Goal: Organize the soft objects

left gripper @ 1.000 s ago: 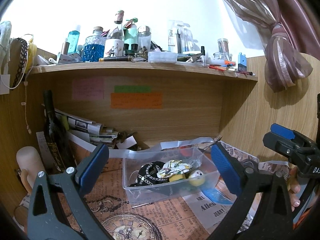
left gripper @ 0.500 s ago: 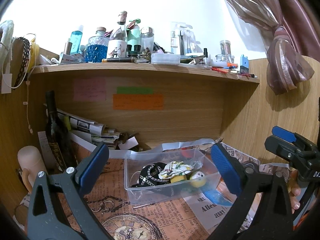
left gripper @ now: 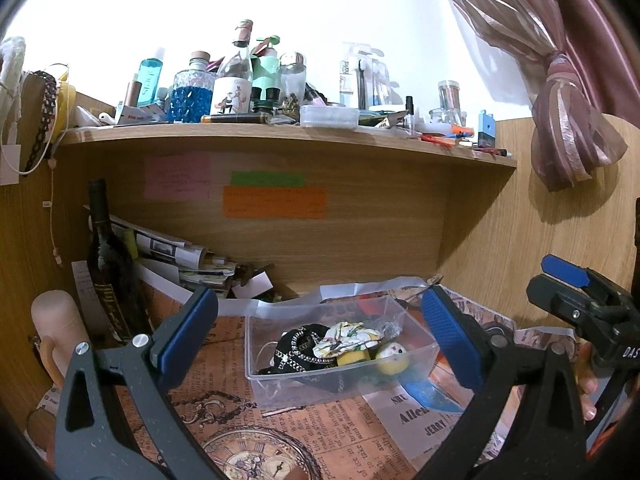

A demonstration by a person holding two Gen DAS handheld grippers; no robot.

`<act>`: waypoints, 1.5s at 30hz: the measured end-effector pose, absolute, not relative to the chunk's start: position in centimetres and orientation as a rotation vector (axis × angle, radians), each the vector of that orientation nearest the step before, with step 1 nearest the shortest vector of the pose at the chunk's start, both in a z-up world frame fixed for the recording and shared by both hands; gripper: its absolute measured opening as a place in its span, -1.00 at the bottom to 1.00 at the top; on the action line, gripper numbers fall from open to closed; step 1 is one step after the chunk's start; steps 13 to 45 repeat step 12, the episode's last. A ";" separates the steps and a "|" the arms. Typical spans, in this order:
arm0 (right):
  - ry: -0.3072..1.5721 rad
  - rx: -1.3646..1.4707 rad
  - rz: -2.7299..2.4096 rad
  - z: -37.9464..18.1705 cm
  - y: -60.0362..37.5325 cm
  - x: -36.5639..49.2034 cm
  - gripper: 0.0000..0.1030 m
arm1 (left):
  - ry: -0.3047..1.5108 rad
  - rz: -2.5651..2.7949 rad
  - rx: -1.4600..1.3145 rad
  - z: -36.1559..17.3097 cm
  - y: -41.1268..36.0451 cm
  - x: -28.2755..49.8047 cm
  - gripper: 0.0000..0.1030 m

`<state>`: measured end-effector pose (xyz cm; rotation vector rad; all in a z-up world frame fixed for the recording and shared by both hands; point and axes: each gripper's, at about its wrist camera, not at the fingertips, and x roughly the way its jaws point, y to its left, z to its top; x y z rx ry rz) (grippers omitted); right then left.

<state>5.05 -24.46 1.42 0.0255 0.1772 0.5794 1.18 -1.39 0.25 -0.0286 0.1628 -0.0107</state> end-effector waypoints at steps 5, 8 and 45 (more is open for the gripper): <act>0.181 0.025 0.581 1.4 -24.5 5.1 1.00 | 0.163 -0.025 -0.026 0.2 -1.5 1.1 1.00; 0.183 0.024 0.576 1.4 -24.5 5.2 1.00 | 0.155 -0.031 -0.019 0.2 -1.7 1.0 1.00; 0.185 0.026 0.577 1.3 -24.5 5.3 1.00 | 0.147 -0.034 -0.011 0.2 -2.0 0.7 1.00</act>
